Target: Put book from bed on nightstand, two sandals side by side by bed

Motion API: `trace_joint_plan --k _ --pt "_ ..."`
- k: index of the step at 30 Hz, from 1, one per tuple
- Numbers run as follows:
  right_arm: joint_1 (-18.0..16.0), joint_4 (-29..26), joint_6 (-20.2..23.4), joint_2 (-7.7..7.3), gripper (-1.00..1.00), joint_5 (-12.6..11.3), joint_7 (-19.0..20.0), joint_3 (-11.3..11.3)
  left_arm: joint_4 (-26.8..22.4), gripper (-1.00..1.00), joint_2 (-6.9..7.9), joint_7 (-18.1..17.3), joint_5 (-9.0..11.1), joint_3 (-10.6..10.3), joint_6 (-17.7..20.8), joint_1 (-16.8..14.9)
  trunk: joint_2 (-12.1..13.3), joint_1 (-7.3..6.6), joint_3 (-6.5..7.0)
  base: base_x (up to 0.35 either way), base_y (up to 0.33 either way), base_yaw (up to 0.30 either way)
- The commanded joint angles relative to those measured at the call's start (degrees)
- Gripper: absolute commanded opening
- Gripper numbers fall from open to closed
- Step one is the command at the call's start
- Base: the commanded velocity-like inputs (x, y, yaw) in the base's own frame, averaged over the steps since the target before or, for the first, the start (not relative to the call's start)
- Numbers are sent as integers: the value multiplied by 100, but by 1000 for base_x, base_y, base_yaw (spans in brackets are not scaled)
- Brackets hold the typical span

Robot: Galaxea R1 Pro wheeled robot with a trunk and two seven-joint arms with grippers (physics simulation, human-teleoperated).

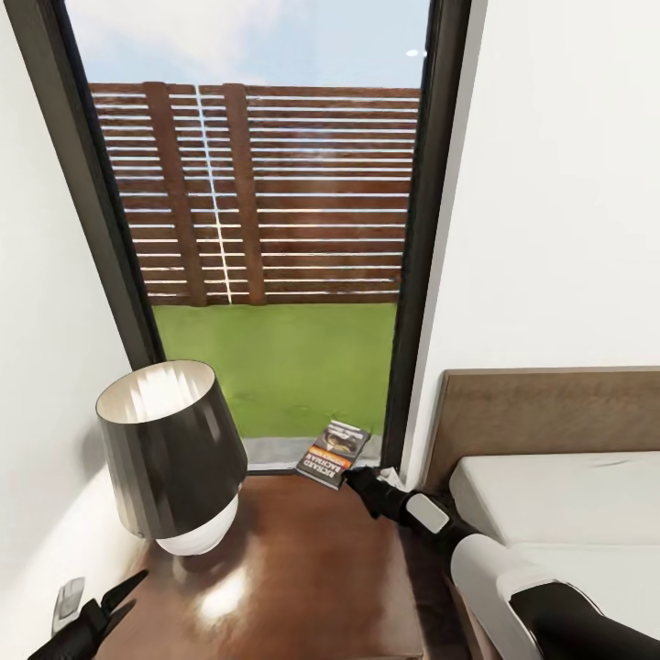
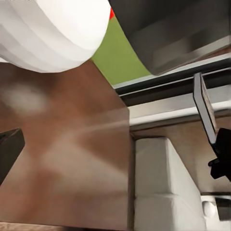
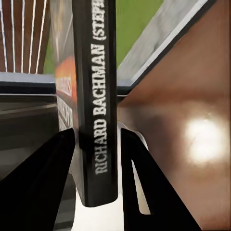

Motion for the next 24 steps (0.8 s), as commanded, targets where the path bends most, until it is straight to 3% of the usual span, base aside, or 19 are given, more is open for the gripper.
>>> trace_joint_plan --k 1,24 --pt "-5 17 4 6 -100 -60 0 41 -9 100 1 -8 38 2 58 -3 -3 -1 -5 0 0 0" --pt "-5 507 128 113 -100 -108 -794 272 -71 100 12 -28 74 35 148 -3 -3 -1 -5 0 0 0"
